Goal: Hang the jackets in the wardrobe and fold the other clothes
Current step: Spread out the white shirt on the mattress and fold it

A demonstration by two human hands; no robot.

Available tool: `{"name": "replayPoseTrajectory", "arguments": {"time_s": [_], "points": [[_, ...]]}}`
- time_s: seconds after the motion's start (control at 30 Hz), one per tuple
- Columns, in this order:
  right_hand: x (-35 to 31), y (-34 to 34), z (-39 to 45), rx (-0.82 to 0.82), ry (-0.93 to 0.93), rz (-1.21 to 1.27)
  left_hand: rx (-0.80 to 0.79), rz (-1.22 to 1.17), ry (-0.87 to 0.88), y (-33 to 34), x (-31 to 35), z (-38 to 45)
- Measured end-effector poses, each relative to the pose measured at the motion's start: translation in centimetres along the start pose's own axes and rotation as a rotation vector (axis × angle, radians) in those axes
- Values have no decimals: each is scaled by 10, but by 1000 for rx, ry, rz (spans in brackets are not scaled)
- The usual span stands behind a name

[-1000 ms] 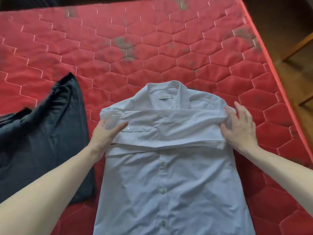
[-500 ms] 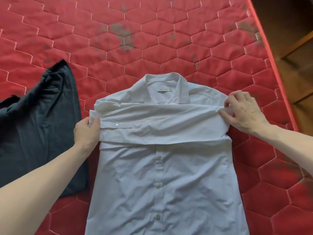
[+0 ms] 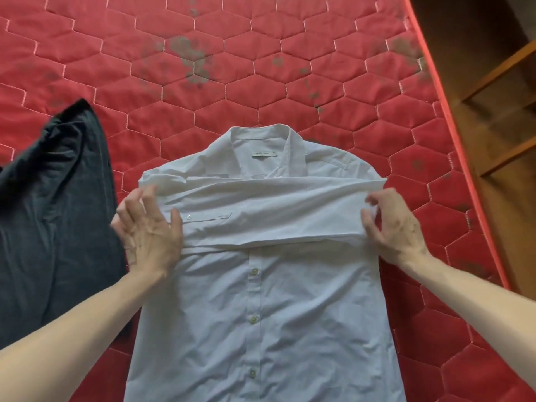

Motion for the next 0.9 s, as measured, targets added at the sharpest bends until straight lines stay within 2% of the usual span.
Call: {"name": "replayPoseTrajectory", "arguments": {"time_s": [0.07, 0.17, 0.23, 0.33, 0.47, 0.5, 0.57, 0.67, 0.7, 0.73, 0.8, 0.83, 0.9], "points": [[-2, 7, -30, -142, -101, -17, -22, 87, 200, 5, 16, -7], [1, 18, -53, -249, -189, -102, -285, 121, 358, 25, 26, -17], [8, 17, -54, -189, -47, -62, -413, 179, 390, 37, 22, -23], [20, 15, -52, -46, 336, 22, -481, 220, 343, 48, 9, -28], [18, 24, -60, -82, 617, -4, -549, 251, 290, 54, 4, -27], [16, 23, -62, -86, 601, -7, -563, 259, 285, 54, 5, -27], [6, 12, -60, -43, 416, -52, -536, 224, 276, 51, 8, -24], [-7, 2, -32, 135, 209, -91, -341, 131, 329, 39, 22, -18], [-15, 6, -19, 143, 154, -104, -279, 113, 380, 37, 30, -18], [-25, 15, -6, 91, 71, -125, -232, 105, 441, 37, 39, -19], [-39, 44, 11, -132, -88, -174, -210, 122, 550, 45, 53, -20], [-37, 56, 16, -234, -83, -205, -230, 146, 565, 52, 56, -20], [-18, 66, 24, -316, 79, -275, -283, 187, 487, 66, 47, -15]]}}
Point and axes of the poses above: each hand's wrist, its own z-axis towards the middle knuckle, its own y-axis out of the palm, x = y × z, the point moved 6 cm from there along z, towards the middle knuckle, and after that the axes turned 2 degrees about z, right-handed, at the moved point
